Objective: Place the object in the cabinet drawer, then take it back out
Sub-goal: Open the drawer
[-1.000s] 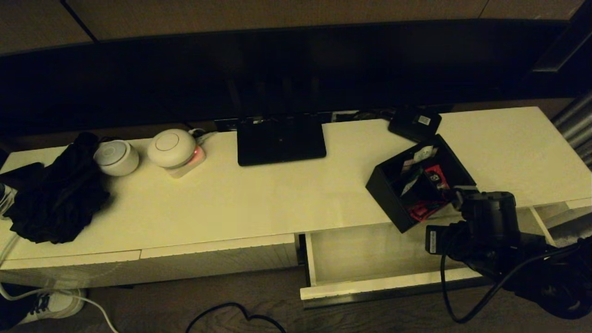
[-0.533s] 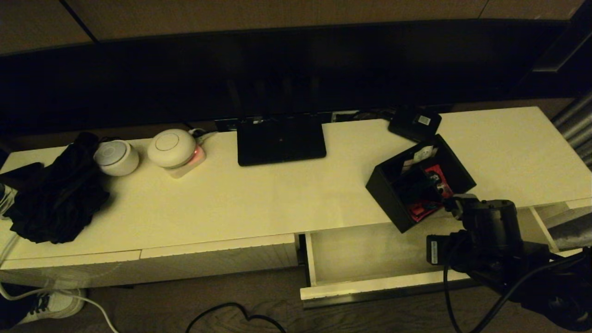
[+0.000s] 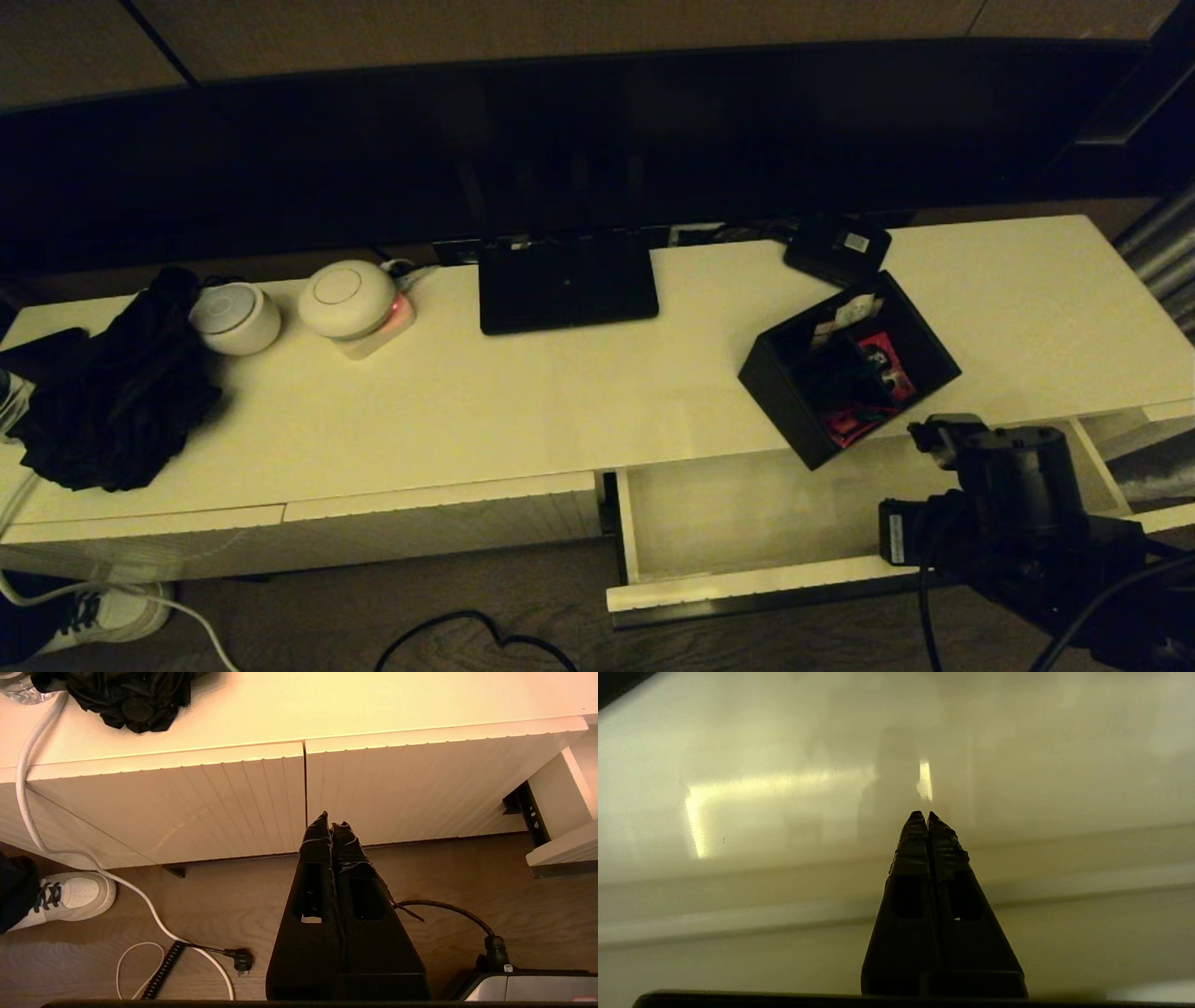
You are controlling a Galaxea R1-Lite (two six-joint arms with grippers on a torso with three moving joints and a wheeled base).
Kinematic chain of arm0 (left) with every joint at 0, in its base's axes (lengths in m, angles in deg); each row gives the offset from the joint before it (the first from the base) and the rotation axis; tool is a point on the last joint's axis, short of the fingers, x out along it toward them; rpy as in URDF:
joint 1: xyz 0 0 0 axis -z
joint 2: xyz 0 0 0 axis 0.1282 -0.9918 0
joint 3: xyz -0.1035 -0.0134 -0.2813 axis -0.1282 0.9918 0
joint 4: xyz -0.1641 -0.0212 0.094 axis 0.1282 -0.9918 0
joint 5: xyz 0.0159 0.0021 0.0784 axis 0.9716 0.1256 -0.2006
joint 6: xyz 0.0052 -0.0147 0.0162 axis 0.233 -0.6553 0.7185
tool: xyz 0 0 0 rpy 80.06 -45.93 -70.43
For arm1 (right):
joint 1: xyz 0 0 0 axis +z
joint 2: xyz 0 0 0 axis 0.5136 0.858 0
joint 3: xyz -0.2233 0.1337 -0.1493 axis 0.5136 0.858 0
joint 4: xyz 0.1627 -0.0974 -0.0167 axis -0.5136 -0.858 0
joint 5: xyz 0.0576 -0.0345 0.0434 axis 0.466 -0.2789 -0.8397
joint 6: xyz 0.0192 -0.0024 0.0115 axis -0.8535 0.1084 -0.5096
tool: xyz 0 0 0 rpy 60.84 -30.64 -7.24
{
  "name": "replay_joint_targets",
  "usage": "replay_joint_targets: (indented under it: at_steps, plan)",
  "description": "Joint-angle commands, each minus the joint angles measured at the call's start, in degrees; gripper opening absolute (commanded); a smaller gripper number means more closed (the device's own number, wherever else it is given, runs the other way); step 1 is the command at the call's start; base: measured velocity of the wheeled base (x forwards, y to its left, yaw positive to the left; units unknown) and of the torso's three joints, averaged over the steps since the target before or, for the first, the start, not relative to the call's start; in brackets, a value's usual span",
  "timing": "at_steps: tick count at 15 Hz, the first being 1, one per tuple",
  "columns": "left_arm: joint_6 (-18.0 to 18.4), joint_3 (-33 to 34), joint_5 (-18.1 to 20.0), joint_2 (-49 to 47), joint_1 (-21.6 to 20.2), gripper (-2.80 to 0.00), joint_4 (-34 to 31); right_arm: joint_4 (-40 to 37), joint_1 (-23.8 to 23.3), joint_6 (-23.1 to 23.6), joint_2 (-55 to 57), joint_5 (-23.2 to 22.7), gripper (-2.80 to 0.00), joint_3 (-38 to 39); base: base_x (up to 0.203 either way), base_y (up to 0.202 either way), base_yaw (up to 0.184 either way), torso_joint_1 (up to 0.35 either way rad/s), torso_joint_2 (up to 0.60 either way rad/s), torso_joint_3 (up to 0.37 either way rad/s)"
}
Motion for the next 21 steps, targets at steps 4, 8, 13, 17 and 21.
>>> replay_joint_targets:
  at_steps: [4, 8, 13, 17, 21]
  plan:
    - [0.0, 0.2, 0.0, 0.0, 0.0, -2.80, 0.0, 0.3, 0.0, -0.2, -2.5, -1.2, -2.80, 3.8, 0.000, 0.000, 0.000, 0.000, 0.00, 0.000]
    - [0.0, 0.2, 0.0, 0.0, 0.0, -2.80, 0.0, 0.1, 0.1, -0.4, -2.9, -2.0, -2.80, 5.6, 0.000, 0.000, 0.000, 0.000, 0.00, 0.000]
    - [0.0, 0.2, 0.0, 0.0, 0.0, -2.80, 0.0, -2.8, 0.1, -1.6, -5.0, -2.6, -2.80, 7.7, 0.000, 0.000, 0.000, 0.000, 0.00, 0.000]
    - [0.0, 0.2, 0.0, 0.0, 0.0, -2.80, 0.0, -2.9, 1.9, -1.7, -7.2, -2.6, -2.80, 11.1, 0.000, 0.000, 0.000, 0.000, 0.00, 0.000]
    - [0.0, 0.2, 0.0, 0.0, 0.0, -2.80, 0.0, -5.0, 3.0, -1.7, -10.8, -3.0, -2.80, 14.3, 0.000, 0.000, 0.000, 0.000, 0.00, 0.000]
